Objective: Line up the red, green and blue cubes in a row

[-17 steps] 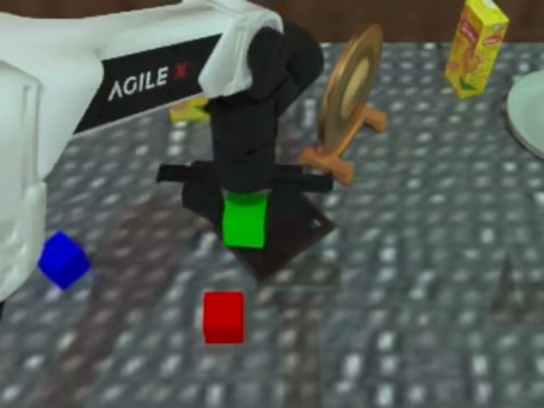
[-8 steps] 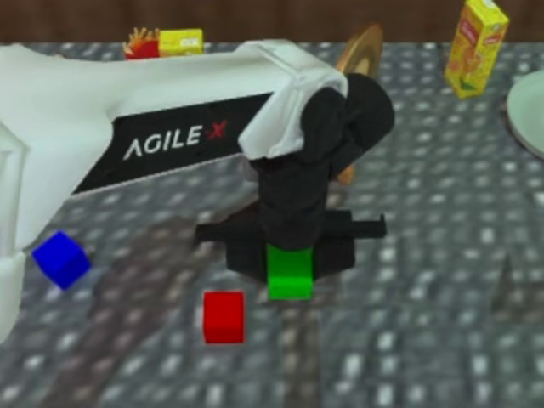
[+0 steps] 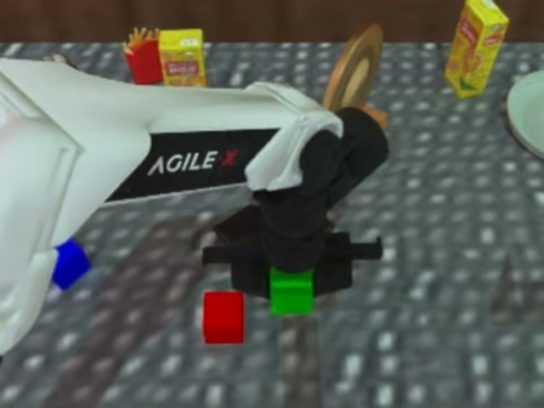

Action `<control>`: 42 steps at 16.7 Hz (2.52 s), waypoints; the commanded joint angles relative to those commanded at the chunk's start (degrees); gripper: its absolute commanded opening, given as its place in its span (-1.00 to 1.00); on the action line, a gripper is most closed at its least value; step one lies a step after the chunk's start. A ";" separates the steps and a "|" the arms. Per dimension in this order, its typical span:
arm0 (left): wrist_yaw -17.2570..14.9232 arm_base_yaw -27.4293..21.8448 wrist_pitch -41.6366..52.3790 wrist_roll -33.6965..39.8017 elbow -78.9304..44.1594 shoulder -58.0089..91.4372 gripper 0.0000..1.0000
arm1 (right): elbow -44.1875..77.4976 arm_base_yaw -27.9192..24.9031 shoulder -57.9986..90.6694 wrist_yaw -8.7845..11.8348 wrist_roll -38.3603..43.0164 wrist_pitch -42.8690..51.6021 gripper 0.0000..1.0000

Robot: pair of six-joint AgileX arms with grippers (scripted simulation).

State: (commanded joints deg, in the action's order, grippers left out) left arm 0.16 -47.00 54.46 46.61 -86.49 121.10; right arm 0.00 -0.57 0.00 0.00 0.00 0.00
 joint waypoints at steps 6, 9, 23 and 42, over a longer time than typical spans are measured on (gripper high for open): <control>-0.03 -0.08 -4.89 0.08 3.30 2.03 -1.00 | 0.00 0.00 0.00 0.00 0.00 0.00 1.00; -0.03 -0.08 -4.89 0.08 3.30 2.03 -0.70 | 0.00 0.00 0.00 0.00 0.00 0.00 1.00; -0.03 -0.08 -4.89 0.08 3.30 2.03 1.00 | 0.00 0.00 0.00 0.00 0.00 0.00 1.00; 0.02 0.68 8.86 0.27 -5.22 -3.05 1.00 | 0.00 0.00 0.00 0.00 0.00 0.00 1.00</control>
State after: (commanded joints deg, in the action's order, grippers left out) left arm 0.17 -46.32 63.32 46.88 -91.70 118.05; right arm 0.00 -0.57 0.00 0.00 0.00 0.00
